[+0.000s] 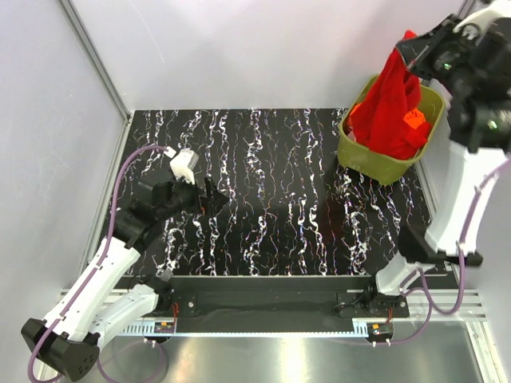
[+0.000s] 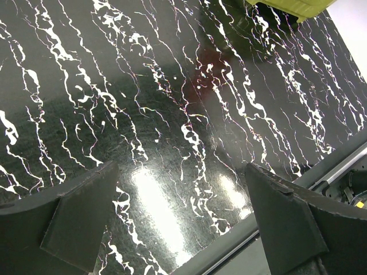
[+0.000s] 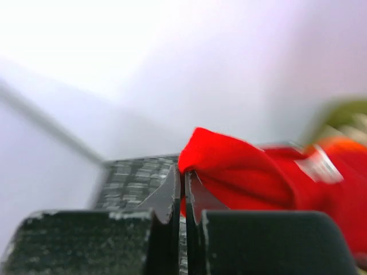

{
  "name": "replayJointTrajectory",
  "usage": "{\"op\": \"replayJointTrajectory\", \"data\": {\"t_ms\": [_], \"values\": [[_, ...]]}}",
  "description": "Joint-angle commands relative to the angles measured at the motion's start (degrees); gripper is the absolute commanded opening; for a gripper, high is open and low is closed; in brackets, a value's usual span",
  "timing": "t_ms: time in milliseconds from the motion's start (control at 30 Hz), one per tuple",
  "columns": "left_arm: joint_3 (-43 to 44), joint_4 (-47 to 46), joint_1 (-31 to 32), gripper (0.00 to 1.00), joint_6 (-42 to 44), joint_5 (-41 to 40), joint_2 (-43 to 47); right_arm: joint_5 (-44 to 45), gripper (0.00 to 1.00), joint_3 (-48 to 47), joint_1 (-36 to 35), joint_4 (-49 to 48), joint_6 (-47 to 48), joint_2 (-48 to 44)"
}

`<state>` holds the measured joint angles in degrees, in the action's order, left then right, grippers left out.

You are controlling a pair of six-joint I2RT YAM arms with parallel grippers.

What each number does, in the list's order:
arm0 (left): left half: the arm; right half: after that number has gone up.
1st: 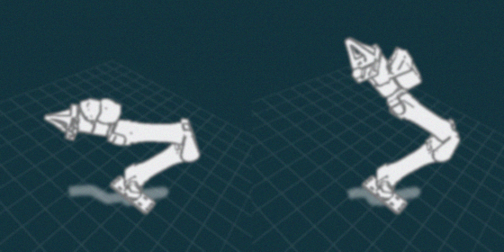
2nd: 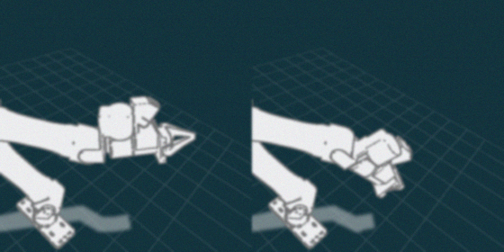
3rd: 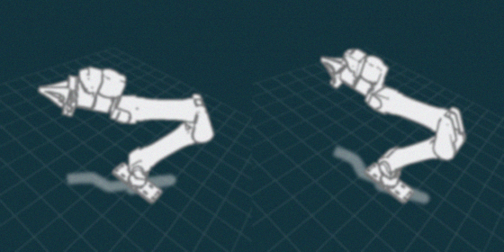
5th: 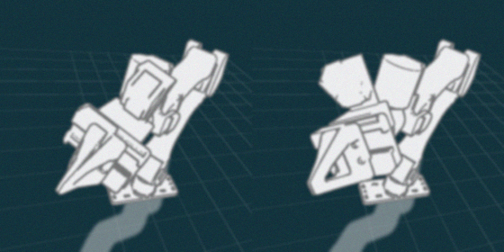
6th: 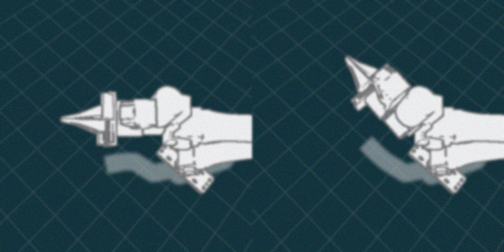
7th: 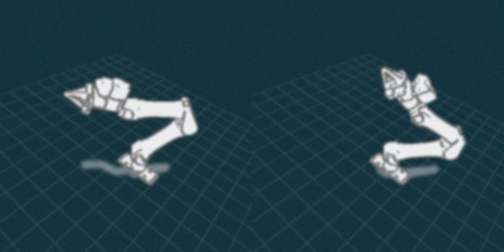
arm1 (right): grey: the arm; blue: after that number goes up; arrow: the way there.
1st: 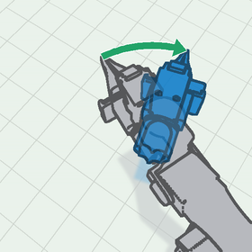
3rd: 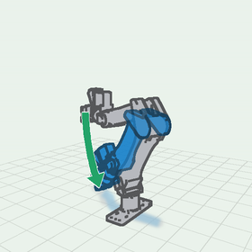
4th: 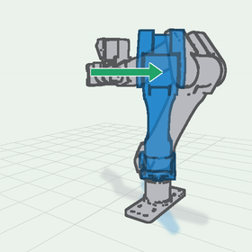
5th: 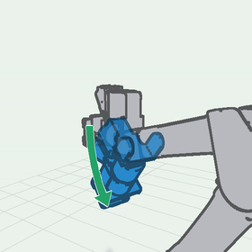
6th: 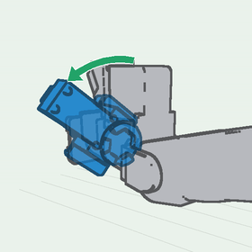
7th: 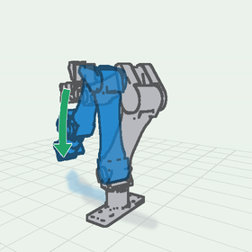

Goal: Fold and stack the t-shirts
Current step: Grab the tshirt from the pile, then move the tshirt to the center of the board

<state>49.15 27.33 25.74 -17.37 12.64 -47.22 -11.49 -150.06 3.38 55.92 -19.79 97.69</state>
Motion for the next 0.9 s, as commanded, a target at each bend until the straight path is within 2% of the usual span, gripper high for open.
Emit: {"op": "replayJointTrajectory", "data": {"t_ms": [0,33,67,100,133,200,233,400,433,467,533,633,700,767,800,867], "values": [[1.3,-2.3,0.3,0.99,0.1,-0.5,0.9,-25.0,0.0,-3.1,-0.3,-11.8,-9.9,-4.4],[1.5,-2.3,0.3,0.99,0.0,-0.4,1.2,-28.7,0.0,-2.7,-0.3,-14.6,-14.0,-5.6],[1.8,-2.3,0.3,0.99,-0.3,-0.4,1.3,-36.6,0.0,-1.8,-0.3,-17.7,-16.0,-6.2],[2.2,-2.3,0.3,0.99,-0.6,-0.5,1.5,-38.5,0.0,-0.7,-0.4,-22.9,-18.2,-6.9],[2.6,-1.9,0.3,0.99,-0.8,-0.3,1.8,-39.0,0.0,1.3,-0.5,-24.3,-22.3,-8.2],[4.3,-1.4,0.3,0.99,-2.0,-0.1,2.4,-41.0,0.0,3.9,-0.7,-28.2,-24.8,-9.2],[4.7,-0.9,0.3,0.99,-2.6,0.6,2.7,-41.9,0.0,8.3,-0.8,-29.8,-27.3,-10.6],[6.3,0.3,0.3,0.99,-6.0,3.5,4.8,-41.2,0.0,21.2,-3.6,-30.8,-26.5,-13.5],[5.6,1.9,0.3,0.99,-7.7,2.1,5.7,-39.4,0.0,32.2,-8.1,-30.8,-23.8,-14.1],[5.2,1.9,0.3,0.99,-8.3,2.1,5.7,-38.3,0.0,32.3,-8.1,-30.8,-23.8,-14.1],[3.9,2.5,0.3,0.99,-9.3,1.2,6.6,-35.6,0.0,40.8,-14.0,-30.8,-21.9,-12.4],[1.1,3.2,0.3,0.99,-11.6,-0.1,6.3,-32.7,0.0,48.9,-21.7,-32.2,-19.7,-8.1],[-0.9,3.8,0.3,0.99,-13.7,-0.3,5.7,-29.7,0.01,51.4,-24.3,-33.7,-19.3,-6.1],[-2.8,4.1,0.3,0.99,-15.8,-0.7,4.5,-26.2,0.19,53.4,-26.1,-33.6,-18.7,-2.7],[-3.4,4.2,0.2,0.99,-16.2,-1.0,4.1,-24.8,0.34,53.6,-26.1,-32.2,-18.5,-0.6],[-4.8,4.2,0.3,0.99,-17.0,-1.2,1.9,-17.7,0.38,52.5,-26.1,-28.3,-15.6,1.0]]}}
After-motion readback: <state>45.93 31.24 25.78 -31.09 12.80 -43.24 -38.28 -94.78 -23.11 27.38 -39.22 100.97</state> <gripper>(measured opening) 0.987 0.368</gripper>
